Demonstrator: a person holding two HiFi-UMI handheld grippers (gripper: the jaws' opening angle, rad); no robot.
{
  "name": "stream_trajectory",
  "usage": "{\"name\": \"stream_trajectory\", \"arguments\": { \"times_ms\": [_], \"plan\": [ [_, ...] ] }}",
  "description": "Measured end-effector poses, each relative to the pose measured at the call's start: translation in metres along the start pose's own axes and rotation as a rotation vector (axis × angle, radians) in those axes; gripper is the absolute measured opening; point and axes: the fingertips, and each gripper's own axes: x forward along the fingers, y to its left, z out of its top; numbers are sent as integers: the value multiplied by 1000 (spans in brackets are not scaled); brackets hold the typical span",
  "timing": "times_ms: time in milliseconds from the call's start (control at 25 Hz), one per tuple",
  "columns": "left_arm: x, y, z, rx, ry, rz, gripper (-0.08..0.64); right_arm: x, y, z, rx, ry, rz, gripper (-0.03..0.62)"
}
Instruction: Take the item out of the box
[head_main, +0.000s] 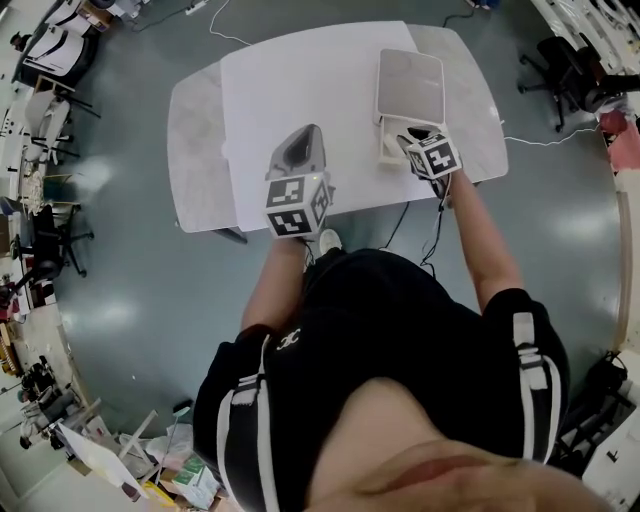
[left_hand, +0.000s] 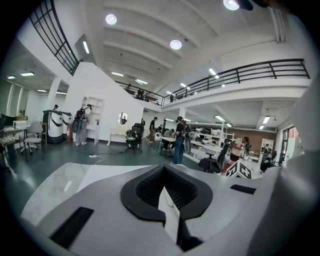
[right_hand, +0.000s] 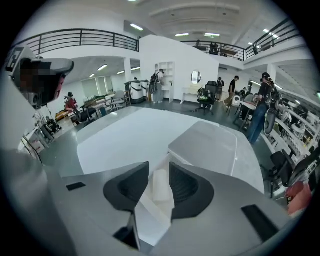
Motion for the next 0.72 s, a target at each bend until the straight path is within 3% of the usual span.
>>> {"name": "stream_trajectory", "arguments": {
  "times_ms": [480,720],
  "plan": [
    [-22,29,3,5,-4,88,14,62,1,-43,-119,263,93,138],
    [-35,41,0,10,-1,133,14,85,-5,-58,-130,359,125,146]
  ]
}}
